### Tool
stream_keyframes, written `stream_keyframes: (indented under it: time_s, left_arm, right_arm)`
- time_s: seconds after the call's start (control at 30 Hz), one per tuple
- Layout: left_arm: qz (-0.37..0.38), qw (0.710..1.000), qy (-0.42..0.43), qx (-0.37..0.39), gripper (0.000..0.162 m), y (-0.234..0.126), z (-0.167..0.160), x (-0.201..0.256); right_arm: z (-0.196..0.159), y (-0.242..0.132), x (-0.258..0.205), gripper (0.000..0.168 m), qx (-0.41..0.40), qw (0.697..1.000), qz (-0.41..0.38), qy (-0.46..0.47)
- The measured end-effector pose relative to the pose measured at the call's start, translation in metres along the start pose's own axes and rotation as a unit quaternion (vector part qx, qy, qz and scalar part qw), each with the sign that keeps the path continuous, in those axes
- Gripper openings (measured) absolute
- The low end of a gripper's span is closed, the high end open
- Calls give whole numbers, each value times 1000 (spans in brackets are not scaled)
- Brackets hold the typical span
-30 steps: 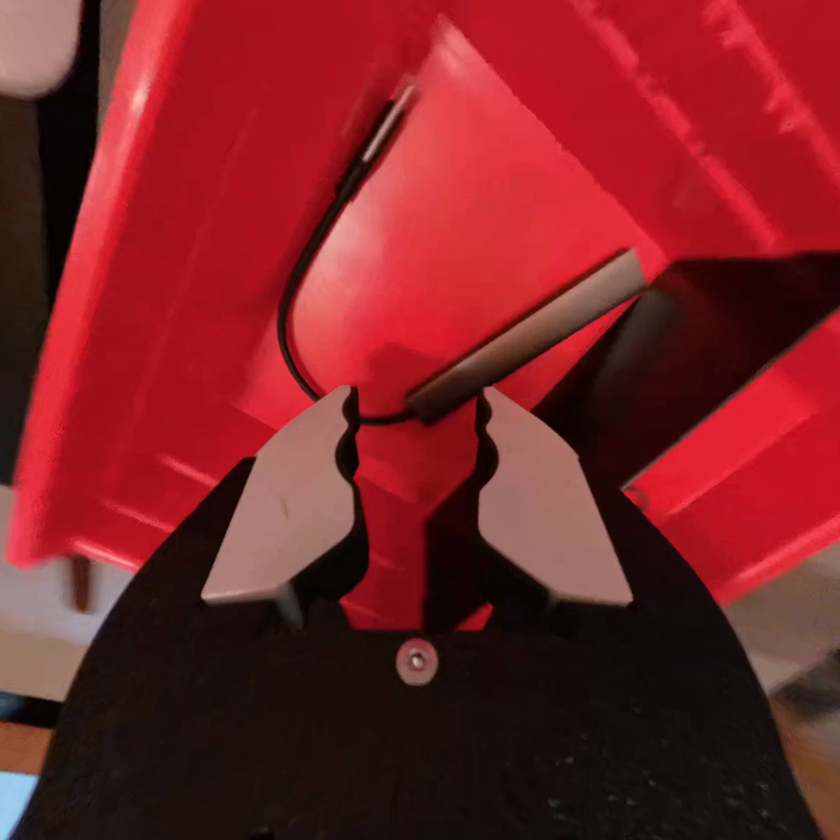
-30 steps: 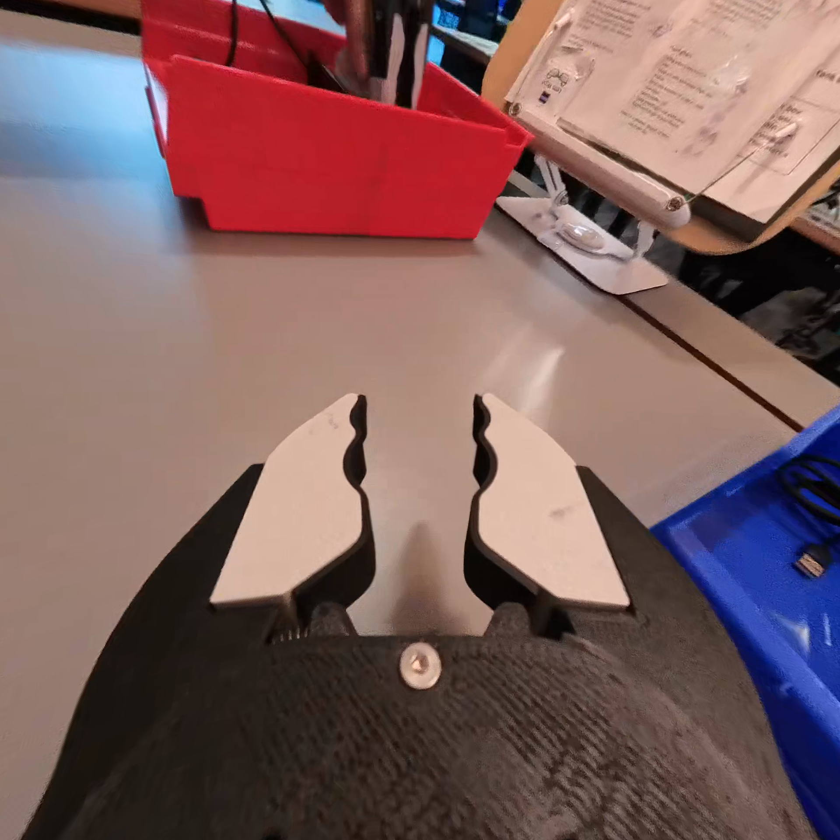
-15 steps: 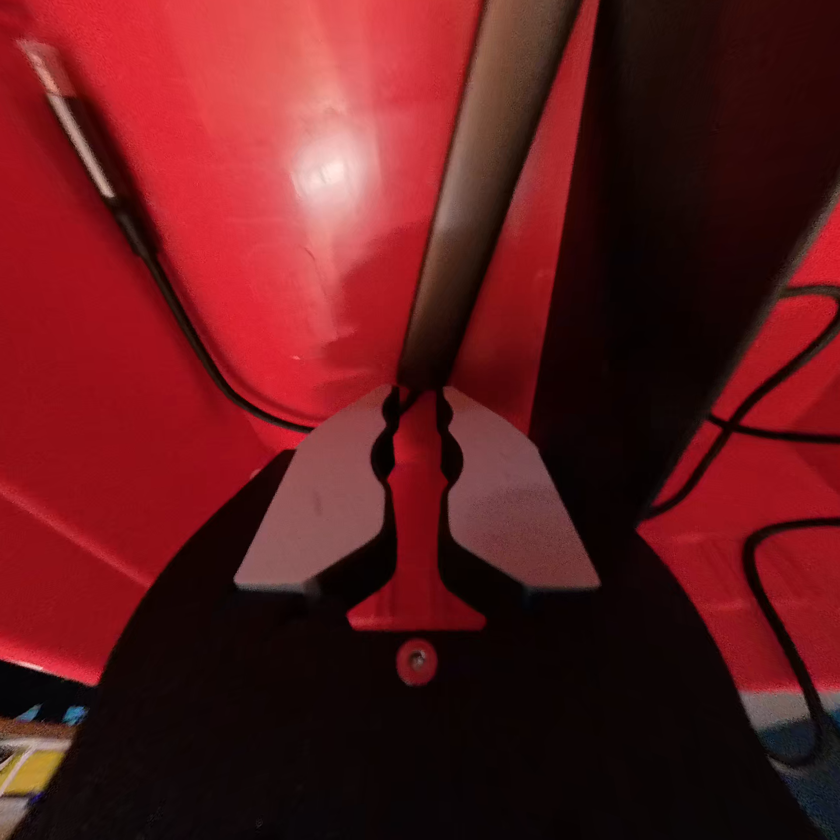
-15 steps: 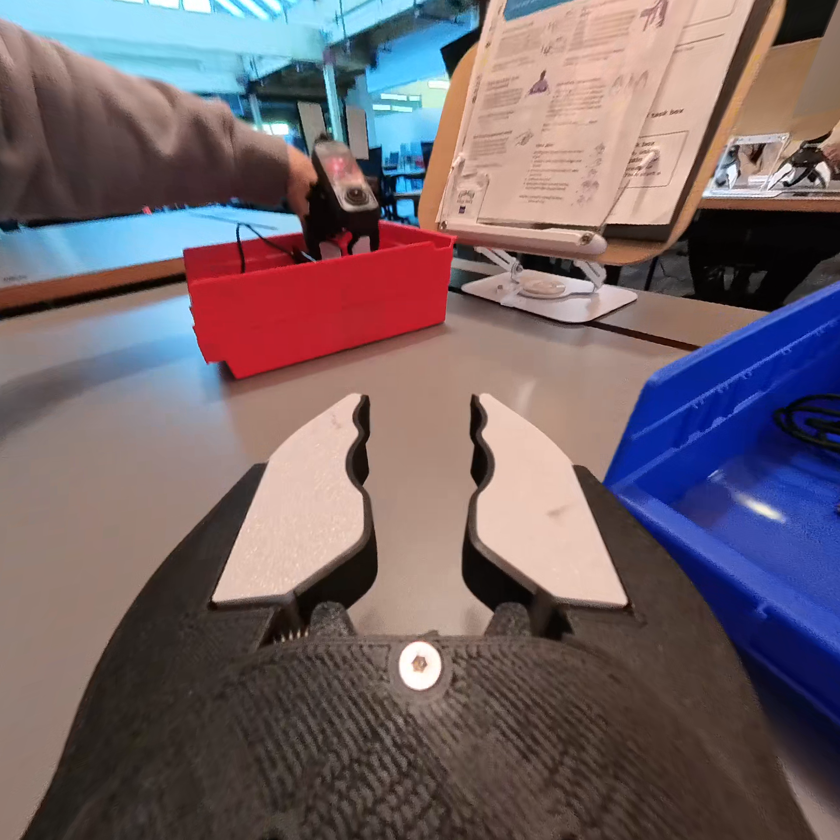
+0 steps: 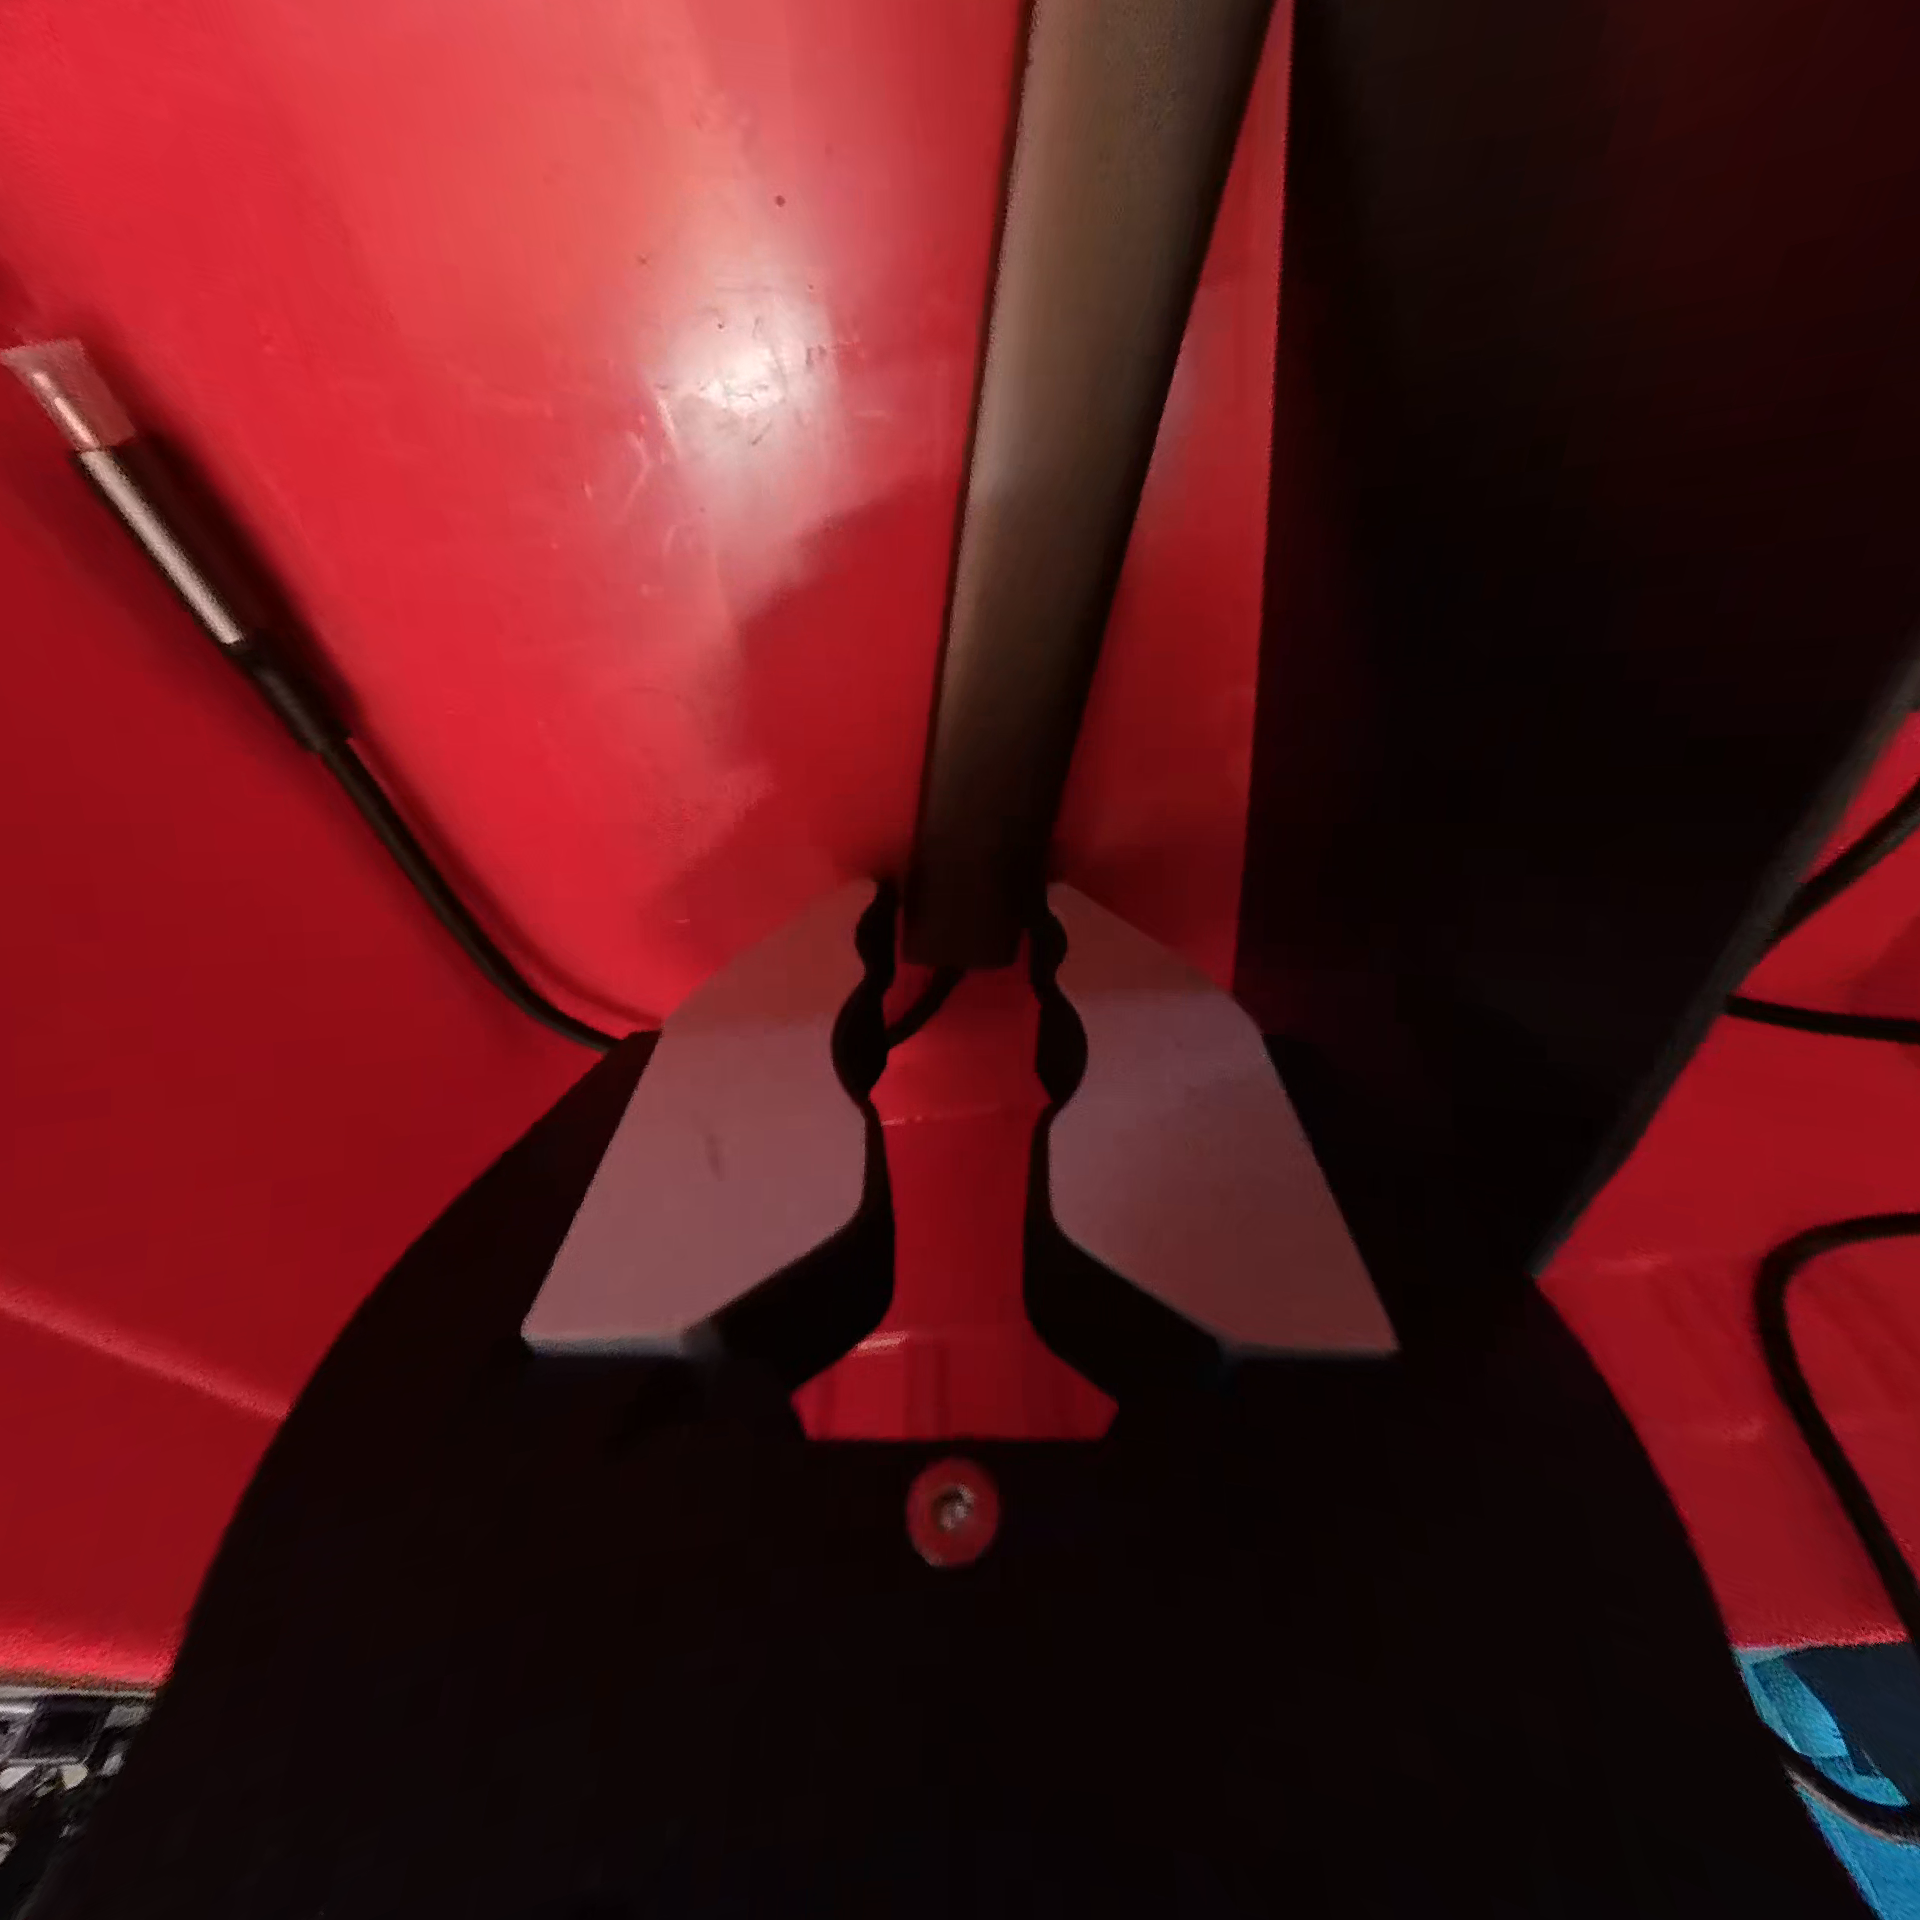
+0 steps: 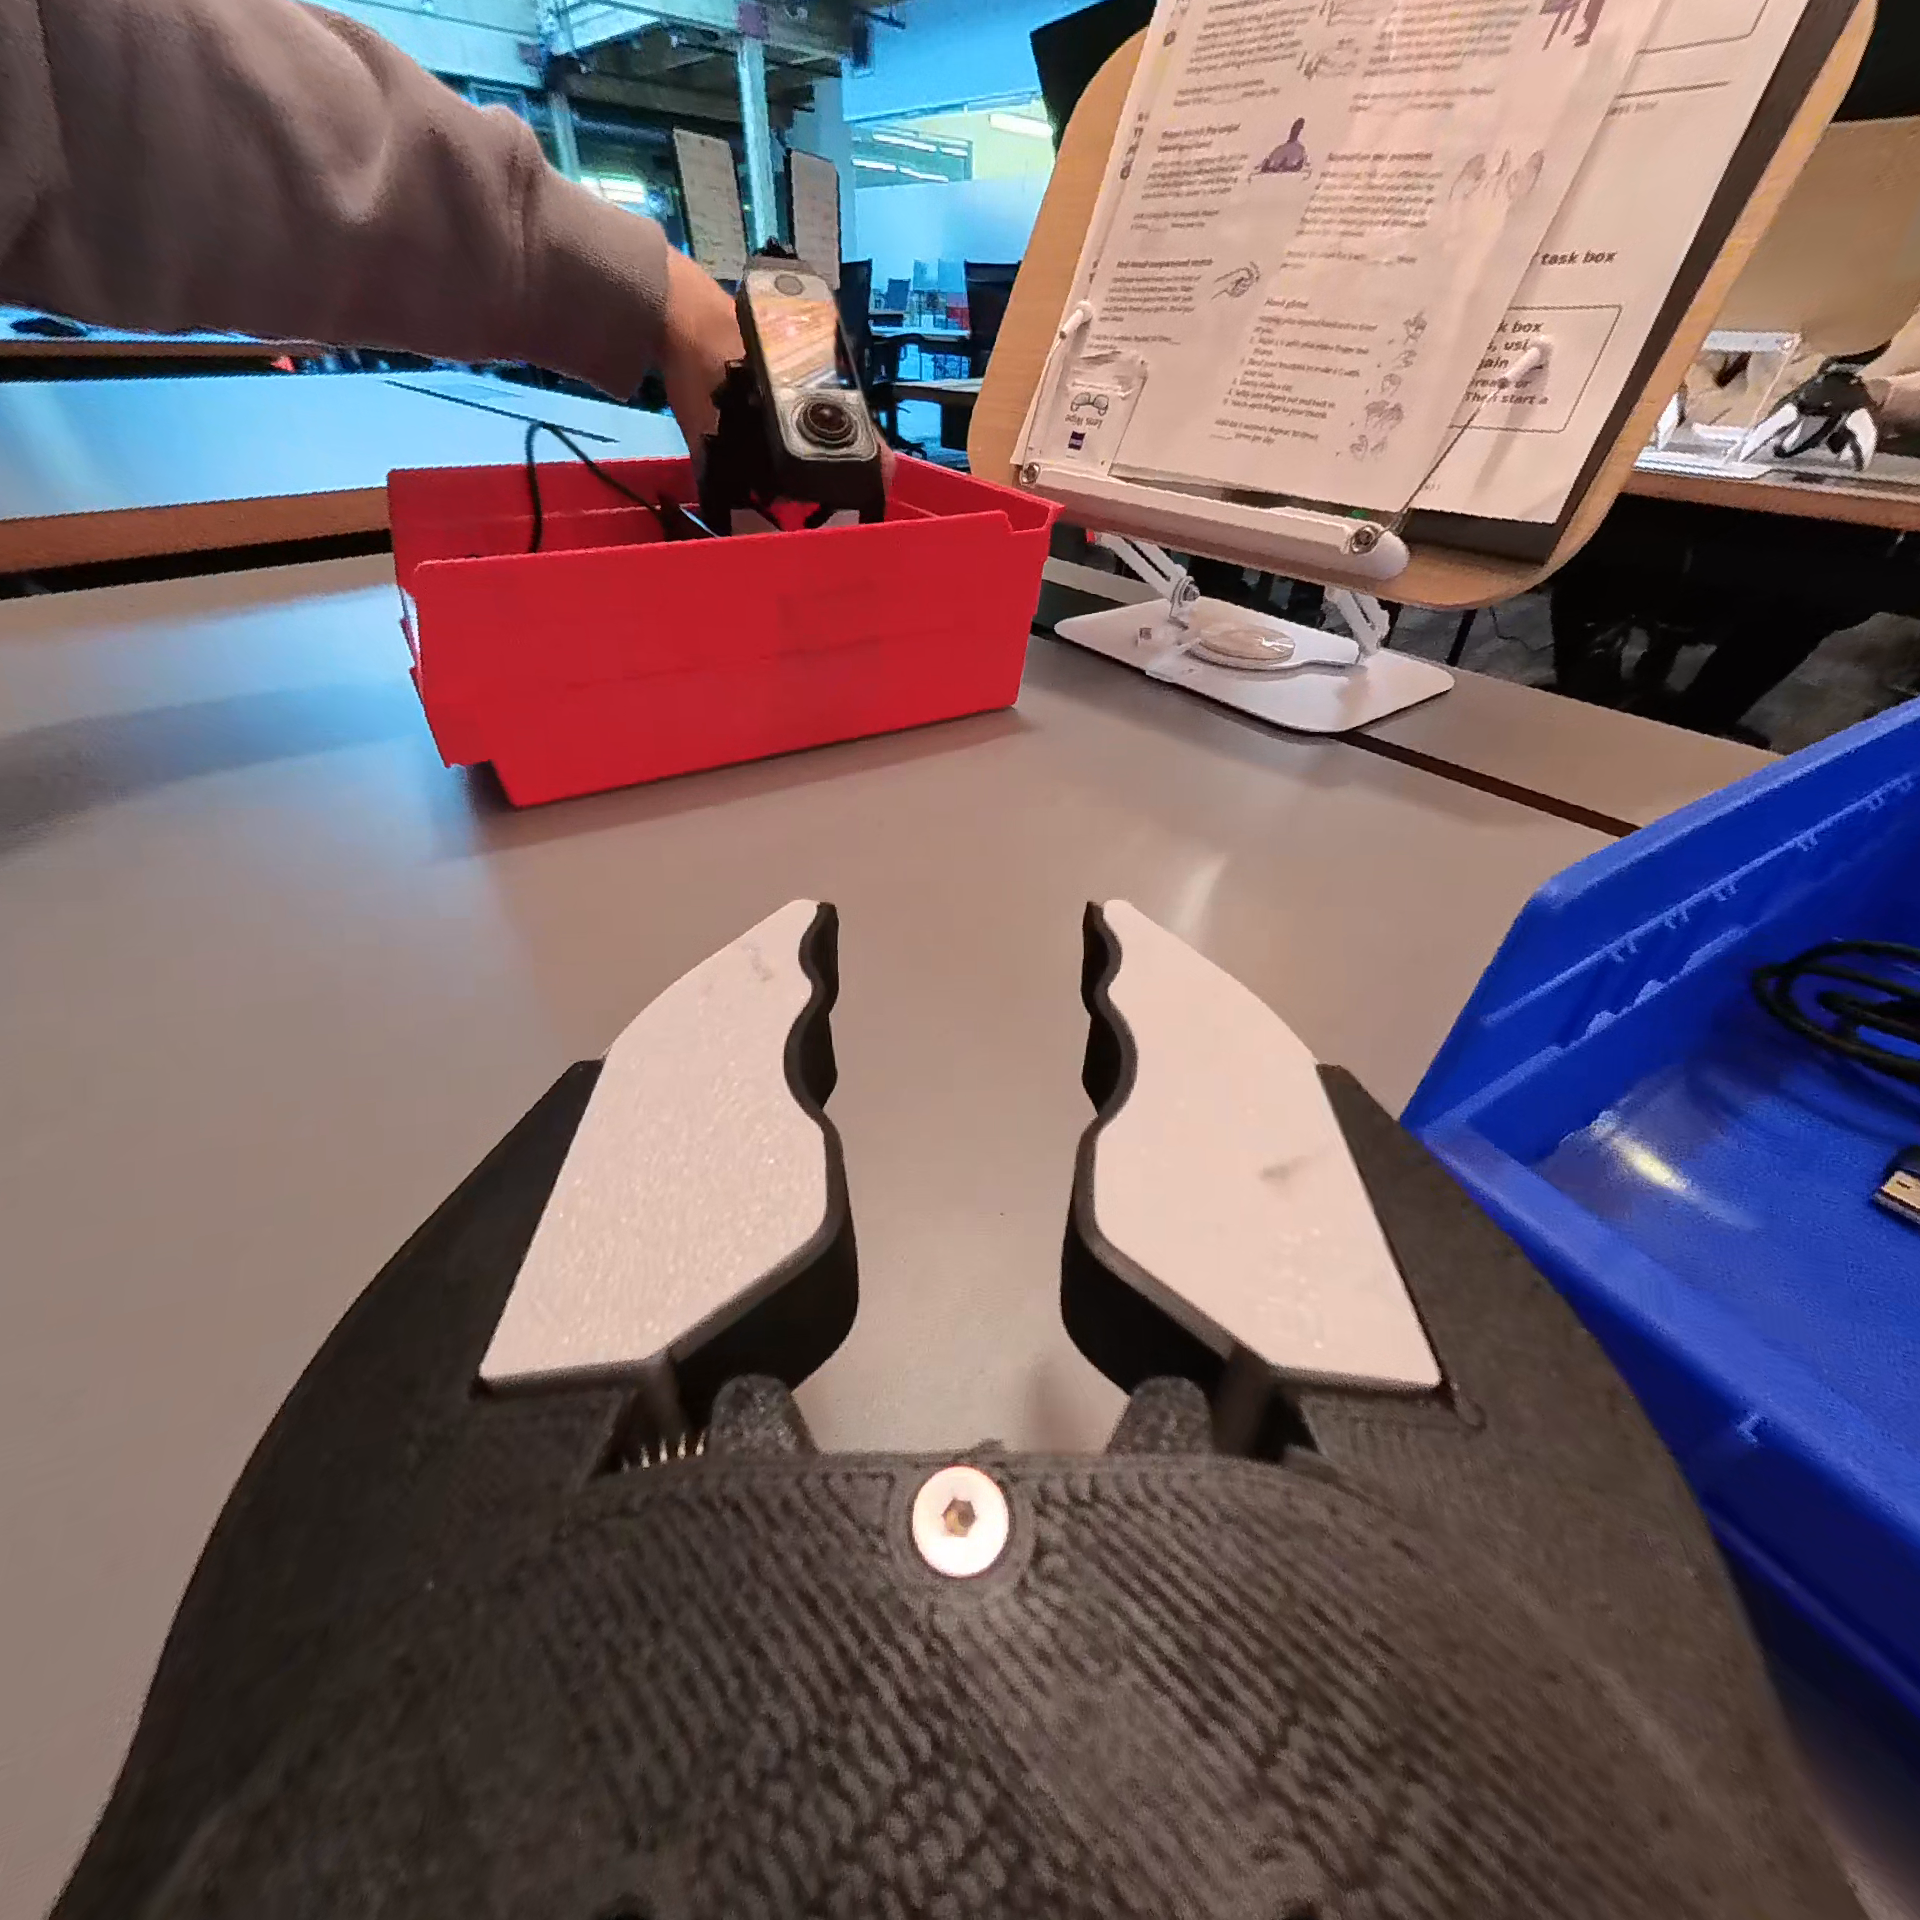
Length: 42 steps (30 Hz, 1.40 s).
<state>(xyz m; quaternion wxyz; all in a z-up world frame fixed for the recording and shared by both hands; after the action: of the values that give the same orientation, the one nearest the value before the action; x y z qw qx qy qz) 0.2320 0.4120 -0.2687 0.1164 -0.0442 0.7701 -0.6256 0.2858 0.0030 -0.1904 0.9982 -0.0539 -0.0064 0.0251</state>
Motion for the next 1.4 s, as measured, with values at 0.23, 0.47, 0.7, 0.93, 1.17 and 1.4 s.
stream_keyframes:
  time_s: [0.23,0.47,0.7,0.93,1.17,1.4]
  left_arm:
    - [27,998,-40,36,22,2,-2,-5]
    - [94,990,-107,13,22,3,-11,-18]
    - [133,967,-205,72,22,-53,-8,-26]
    - [161,929,-284,174,21,-164,5,-8]
    - [123,903,-319,260,21,-235,68,39]
    - [46,818,-321,476,21,-286,211,86]
  right_arm:
    - [-5,5,0,42,-25,1000,5,2]
    - [-7,7,-1,40,-36,999,1,-2]
    - [-5,5,1,40,-27,1000,-9,-4]
    - [1,-1,-5,46,4,999,-13,-34]
    - [5,3,-27,49,0,996,12,-86]
    - [93,-9,-65,57,221,971,85,25]
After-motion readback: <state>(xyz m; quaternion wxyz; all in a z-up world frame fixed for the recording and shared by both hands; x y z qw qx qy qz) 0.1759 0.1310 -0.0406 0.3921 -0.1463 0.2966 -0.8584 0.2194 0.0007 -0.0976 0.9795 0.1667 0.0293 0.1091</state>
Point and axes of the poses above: each gripper's, where its closed fingertips meet, y out along the fingers, z out of its top, x = y × z across the jaws, the point moved 2 cm from there along -y, back along the fingers, and after that the axes turned 9 degrees about z, right-handed, at the moved point
